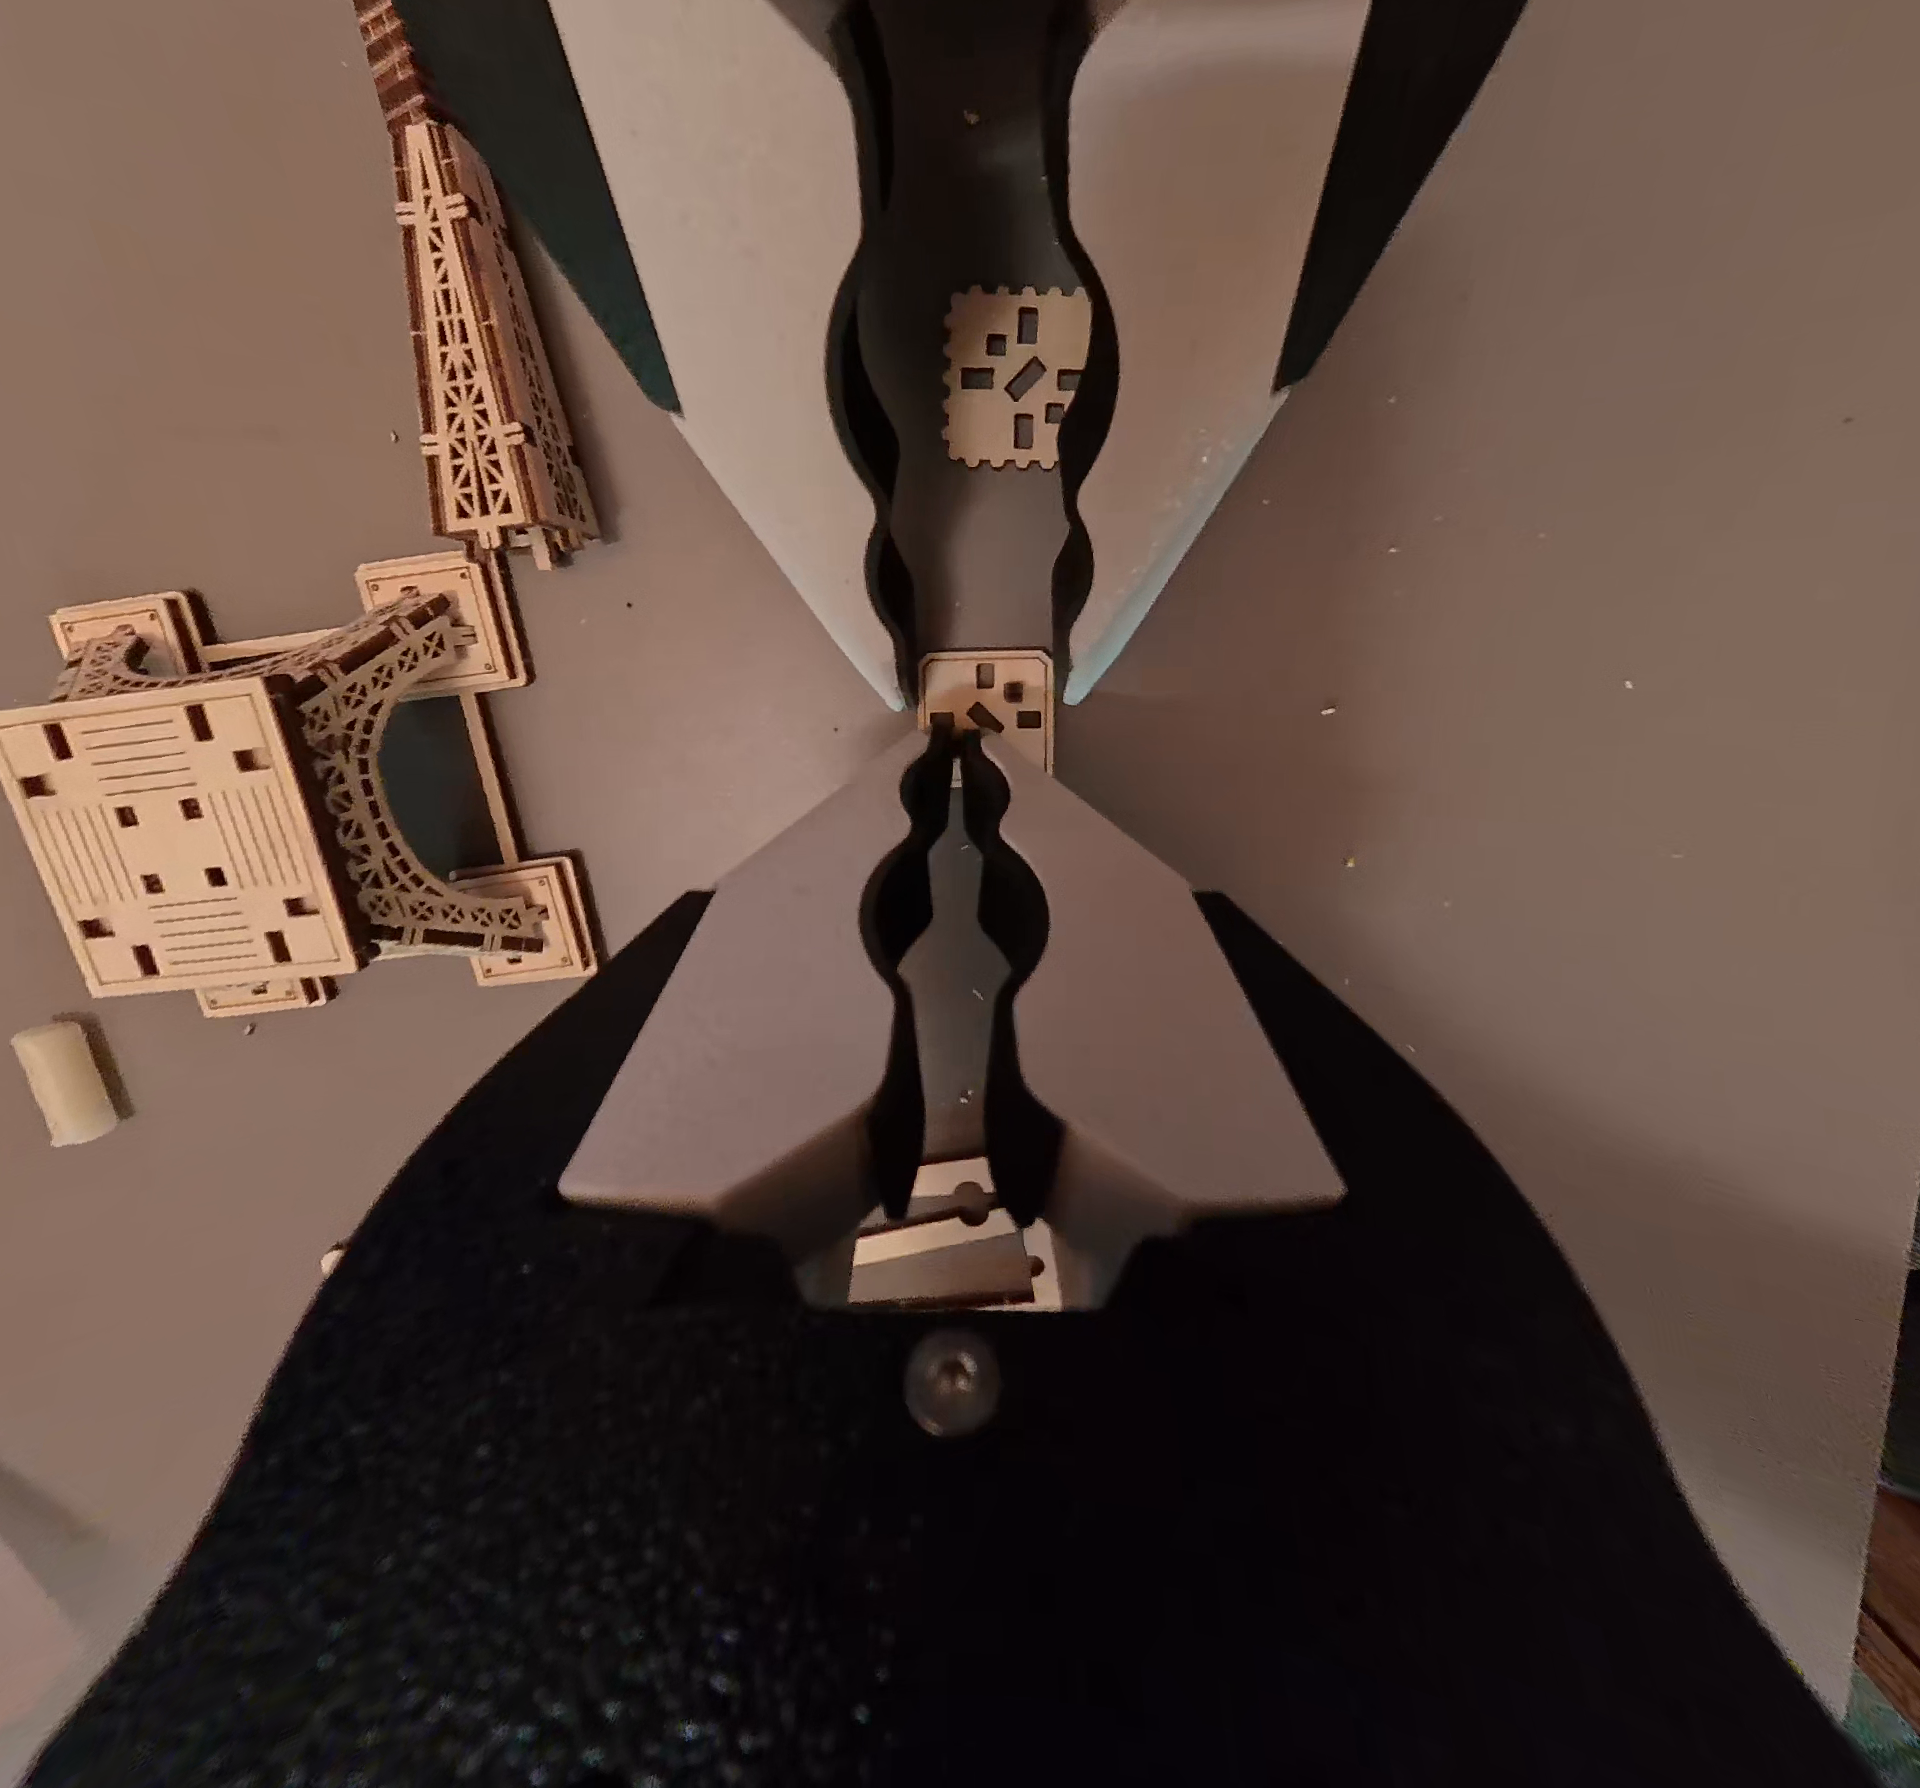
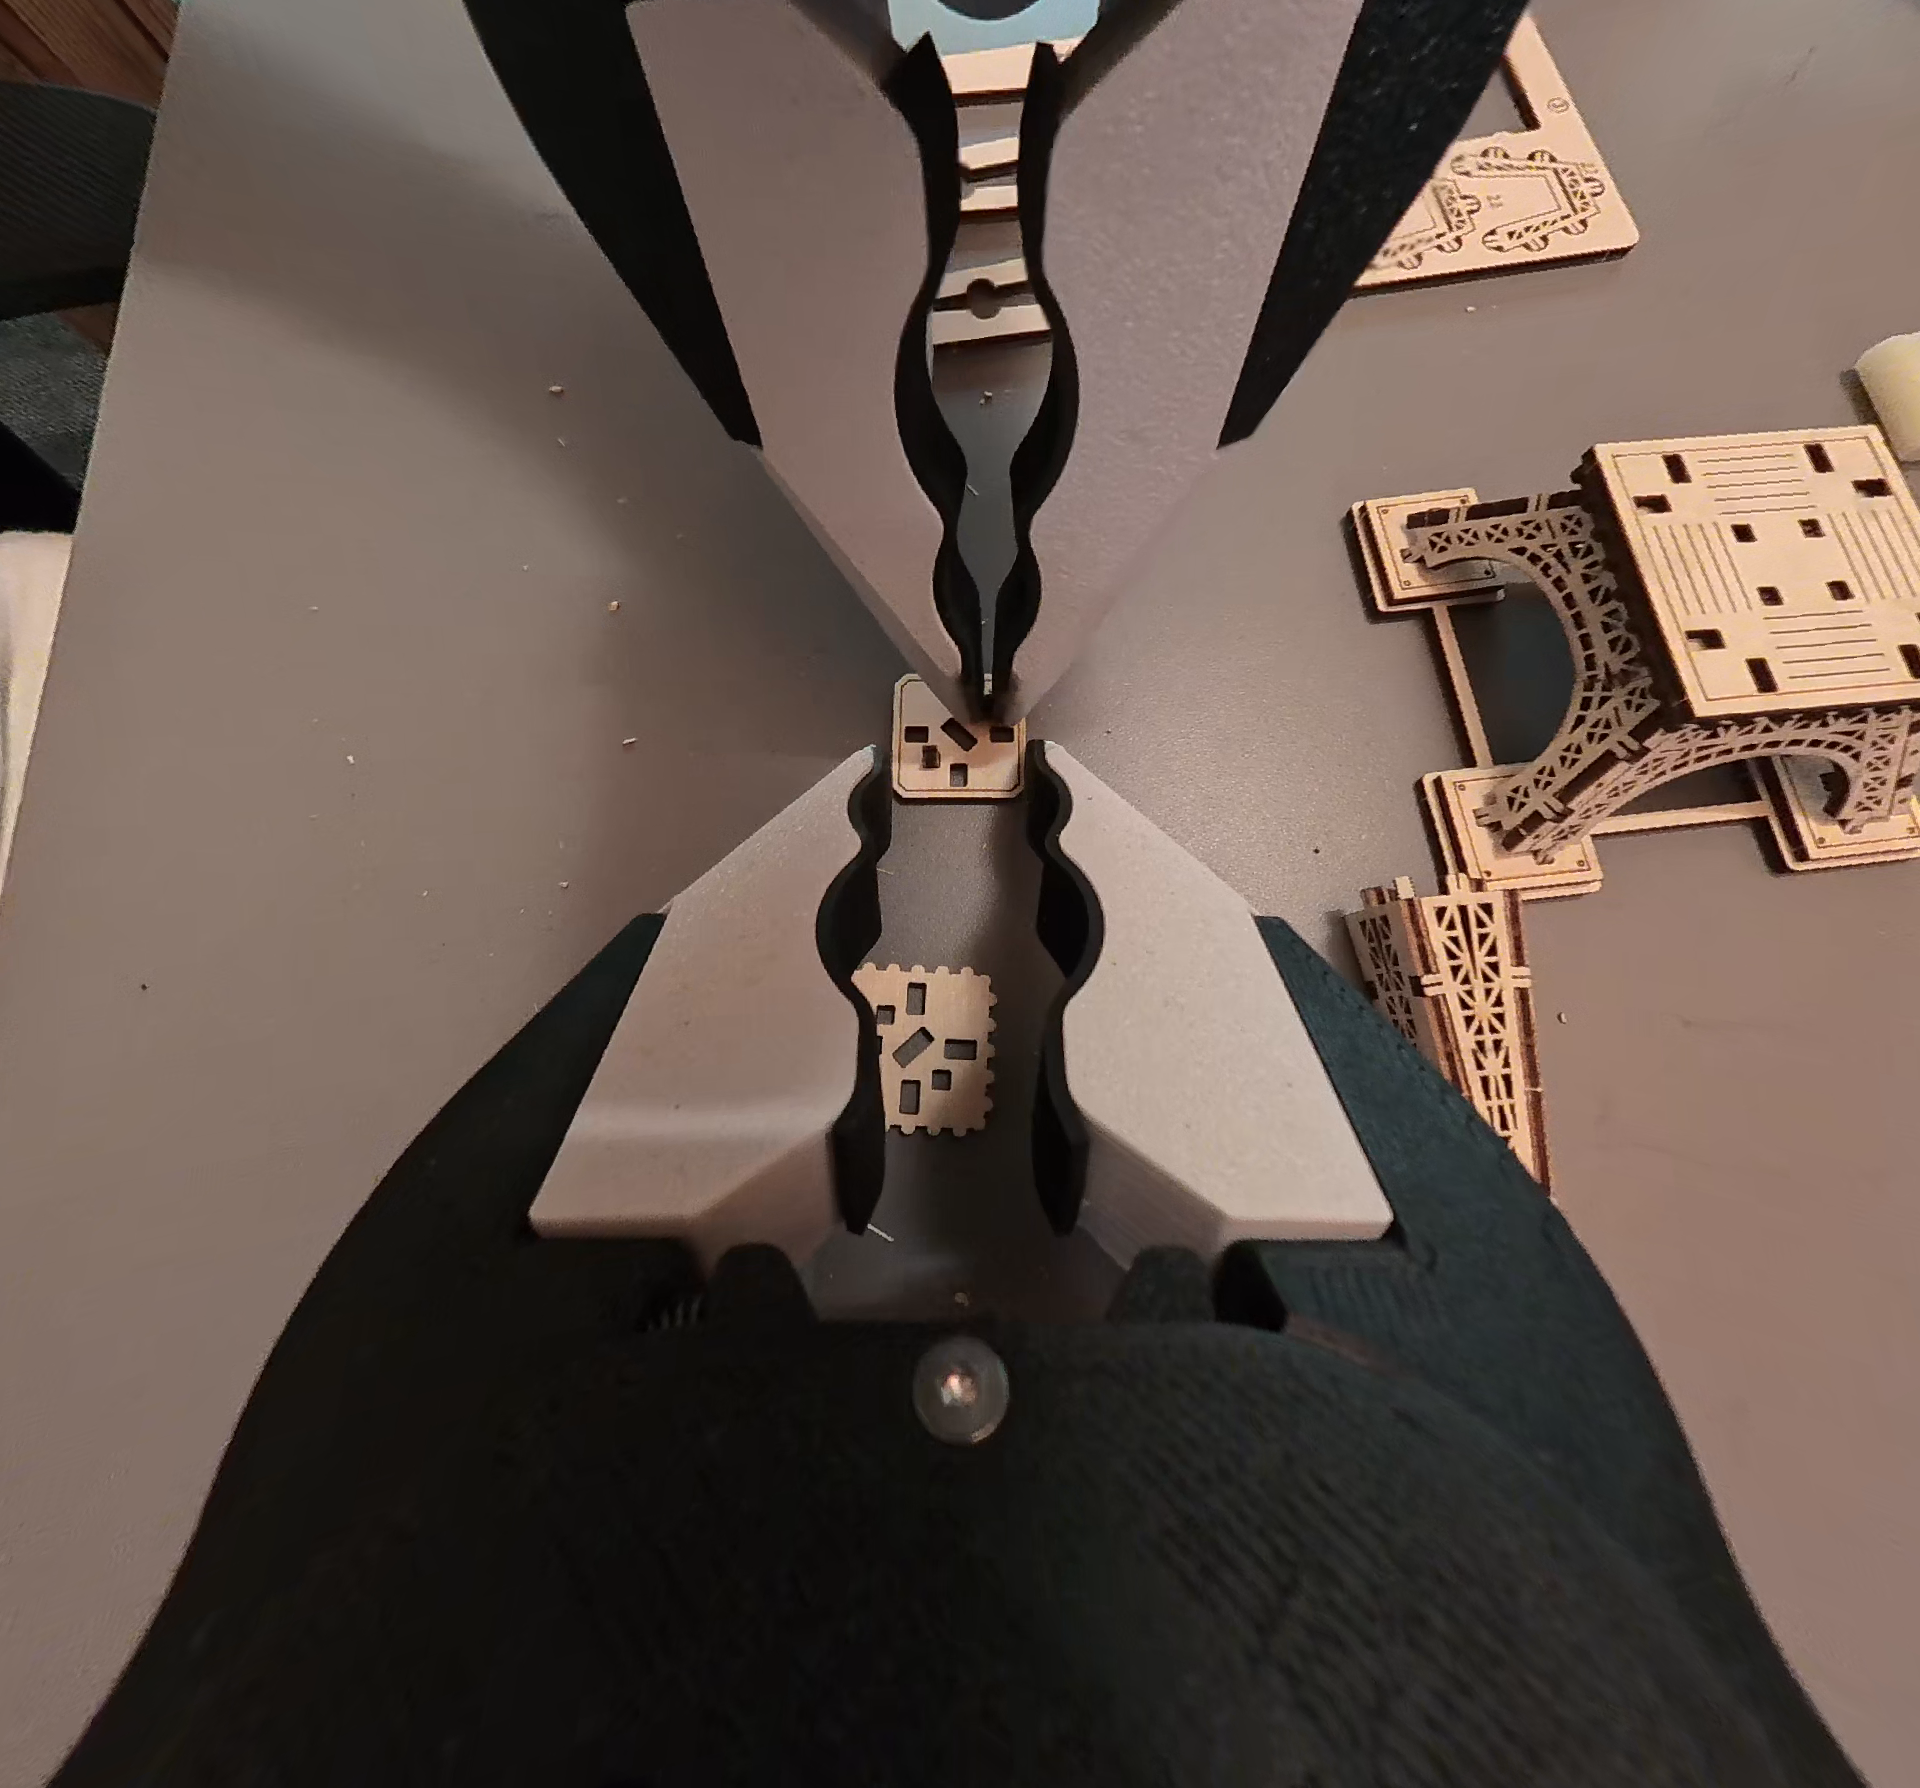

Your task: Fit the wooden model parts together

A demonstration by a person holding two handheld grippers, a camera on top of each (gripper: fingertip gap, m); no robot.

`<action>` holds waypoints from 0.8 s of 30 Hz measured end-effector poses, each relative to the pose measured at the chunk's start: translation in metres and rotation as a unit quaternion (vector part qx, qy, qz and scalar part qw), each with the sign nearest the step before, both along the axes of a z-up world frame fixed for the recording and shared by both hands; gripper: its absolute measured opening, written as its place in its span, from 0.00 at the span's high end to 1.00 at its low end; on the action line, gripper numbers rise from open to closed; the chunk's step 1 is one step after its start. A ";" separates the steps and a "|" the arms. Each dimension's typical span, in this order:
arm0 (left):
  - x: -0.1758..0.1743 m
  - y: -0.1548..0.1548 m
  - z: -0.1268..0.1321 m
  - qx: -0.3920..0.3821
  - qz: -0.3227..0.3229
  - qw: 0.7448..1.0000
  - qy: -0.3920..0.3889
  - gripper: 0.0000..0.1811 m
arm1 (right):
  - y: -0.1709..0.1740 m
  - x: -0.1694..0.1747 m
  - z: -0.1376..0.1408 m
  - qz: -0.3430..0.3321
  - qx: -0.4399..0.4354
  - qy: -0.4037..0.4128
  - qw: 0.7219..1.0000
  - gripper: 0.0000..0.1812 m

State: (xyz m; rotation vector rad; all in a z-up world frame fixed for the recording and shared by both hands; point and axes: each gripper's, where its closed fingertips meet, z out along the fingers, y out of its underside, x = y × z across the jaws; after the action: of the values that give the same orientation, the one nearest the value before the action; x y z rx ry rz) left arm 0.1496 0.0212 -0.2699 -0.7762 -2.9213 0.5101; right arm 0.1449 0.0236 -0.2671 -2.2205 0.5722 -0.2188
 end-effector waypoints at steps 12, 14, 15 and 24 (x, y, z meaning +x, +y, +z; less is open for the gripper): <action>0.006 -0.007 0.029 -0.084 0.013 0.996 -0.018 1.00 | 0.000 0.000 0.000 0.000 0.000 0.000 1.000 0.86; 0.009 -0.006 0.033 -0.088 0.021 0.996 -0.013 1.00 | 0.000 0.000 0.000 0.000 0.000 0.000 1.000 0.86; 0.010 -0.004 0.030 -0.078 0.017 0.997 -0.021 1.00 | 0.000 0.000 0.000 0.000 0.000 0.001 1.000 0.86; -0.001 0.004 0.007 -0.001 0.001 1.000 -0.021 0.95 | 0.000 0.000 0.000 0.000 0.001 0.002 1.000 0.86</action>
State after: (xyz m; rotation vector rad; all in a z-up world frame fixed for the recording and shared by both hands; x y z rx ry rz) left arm 0.1490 0.0250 -0.2633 -0.7953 -2.9605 0.5037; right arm 0.1450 0.0235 -0.2672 -2.2194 0.5738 -0.2143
